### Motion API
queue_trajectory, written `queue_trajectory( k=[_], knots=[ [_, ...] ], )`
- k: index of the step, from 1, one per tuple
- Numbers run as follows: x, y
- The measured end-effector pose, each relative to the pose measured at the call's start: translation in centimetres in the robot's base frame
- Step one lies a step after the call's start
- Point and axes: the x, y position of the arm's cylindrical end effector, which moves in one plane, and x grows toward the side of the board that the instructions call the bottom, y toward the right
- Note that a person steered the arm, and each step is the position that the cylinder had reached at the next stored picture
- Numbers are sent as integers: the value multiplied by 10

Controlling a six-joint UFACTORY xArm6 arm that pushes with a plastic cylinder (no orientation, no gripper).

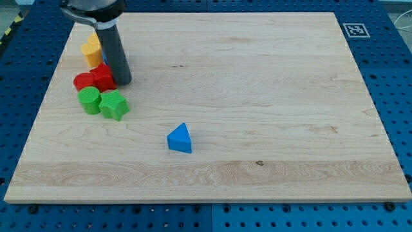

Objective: Push green star along with green circle a bit left

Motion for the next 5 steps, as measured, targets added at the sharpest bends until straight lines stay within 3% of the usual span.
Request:
queue_trajectory(
  k=[2, 5],
  knots=[
    [11, -13],
    [-26, 25]
  ],
)
